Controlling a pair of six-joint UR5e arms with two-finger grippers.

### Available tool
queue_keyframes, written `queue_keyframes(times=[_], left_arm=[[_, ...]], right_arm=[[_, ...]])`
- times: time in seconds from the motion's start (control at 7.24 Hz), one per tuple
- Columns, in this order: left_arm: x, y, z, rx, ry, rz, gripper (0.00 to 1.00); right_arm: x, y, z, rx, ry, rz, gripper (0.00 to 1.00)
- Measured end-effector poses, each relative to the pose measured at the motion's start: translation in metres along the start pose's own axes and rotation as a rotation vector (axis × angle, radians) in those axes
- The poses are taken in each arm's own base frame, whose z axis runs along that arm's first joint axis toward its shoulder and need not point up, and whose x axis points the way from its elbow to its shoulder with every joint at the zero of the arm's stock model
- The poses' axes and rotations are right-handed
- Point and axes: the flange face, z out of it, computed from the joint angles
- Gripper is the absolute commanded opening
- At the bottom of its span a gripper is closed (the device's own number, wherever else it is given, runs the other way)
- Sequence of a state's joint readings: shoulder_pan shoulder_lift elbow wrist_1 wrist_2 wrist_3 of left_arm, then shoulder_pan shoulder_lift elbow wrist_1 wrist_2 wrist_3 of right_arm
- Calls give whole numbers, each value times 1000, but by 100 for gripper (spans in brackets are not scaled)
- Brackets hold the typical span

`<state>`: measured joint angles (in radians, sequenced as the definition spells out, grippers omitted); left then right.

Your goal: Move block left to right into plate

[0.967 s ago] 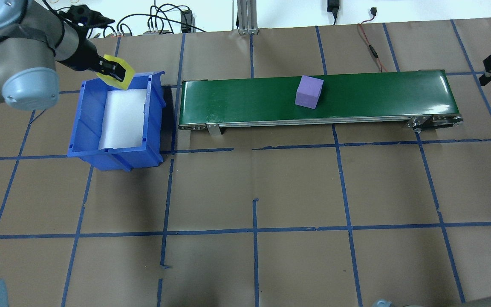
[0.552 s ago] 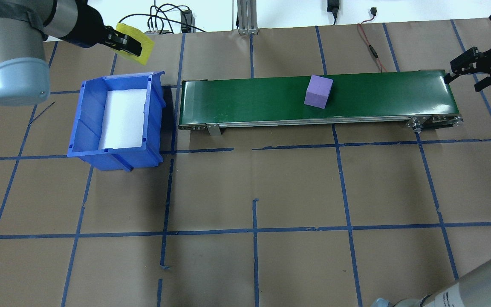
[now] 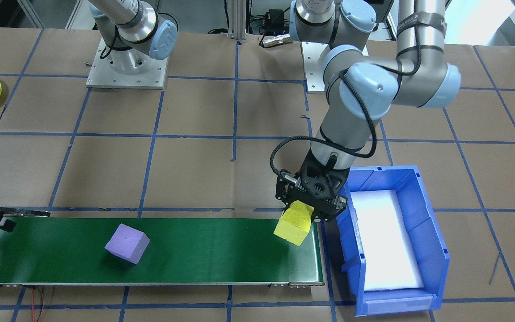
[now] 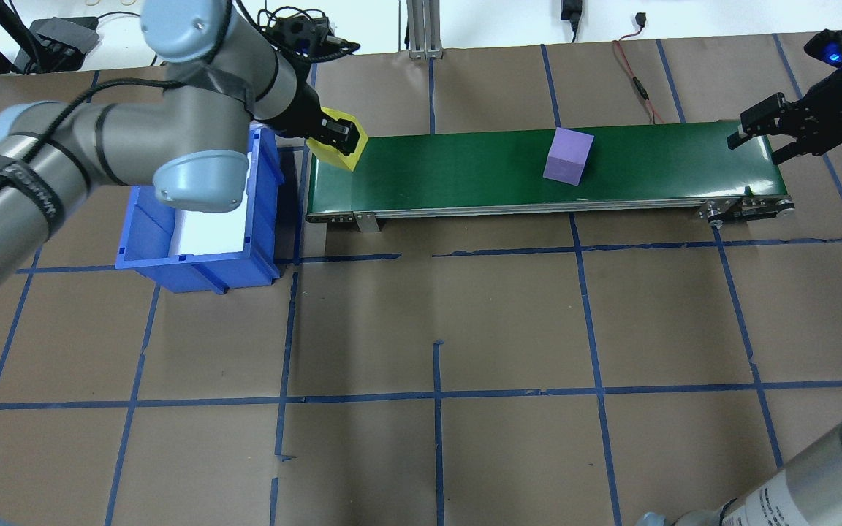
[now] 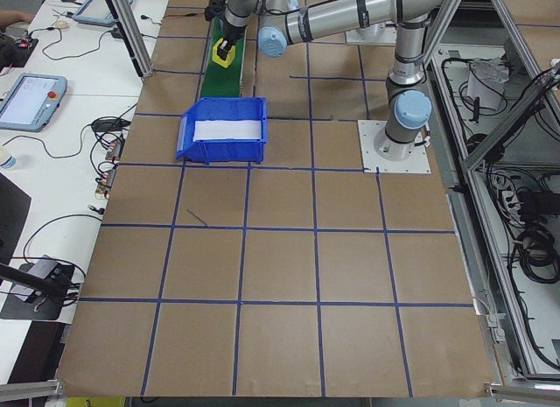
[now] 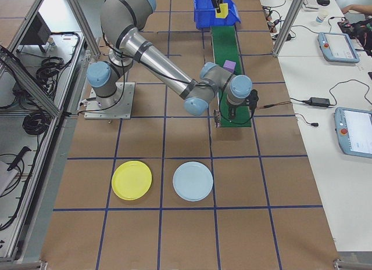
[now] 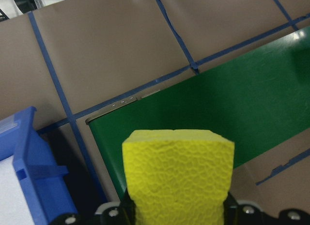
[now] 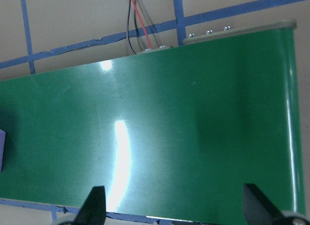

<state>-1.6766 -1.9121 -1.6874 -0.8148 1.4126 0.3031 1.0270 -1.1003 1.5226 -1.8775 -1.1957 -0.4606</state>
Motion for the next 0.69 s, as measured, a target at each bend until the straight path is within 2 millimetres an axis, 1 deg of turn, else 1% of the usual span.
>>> queue_keyframes(times=[0.14, 0.28, 0.41, 0.69], left_arm=[[0, 2, 34, -36, 3, -8, 99], [-1, 1, 50, -51, 3, -13, 100], [-2, -3, 46, -38, -7, -18, 100], [-8, -11, 9, -10, -83, -32, 100]], right_arm=[[-6, 2, 4, -6, -3, -8, 97], [-18, 3, 8, -13, -2, -22, 97], [-37, 3, 11, -17, 5, -44, 96], [-65, 6, 19, -32, 6, -33, 96]])
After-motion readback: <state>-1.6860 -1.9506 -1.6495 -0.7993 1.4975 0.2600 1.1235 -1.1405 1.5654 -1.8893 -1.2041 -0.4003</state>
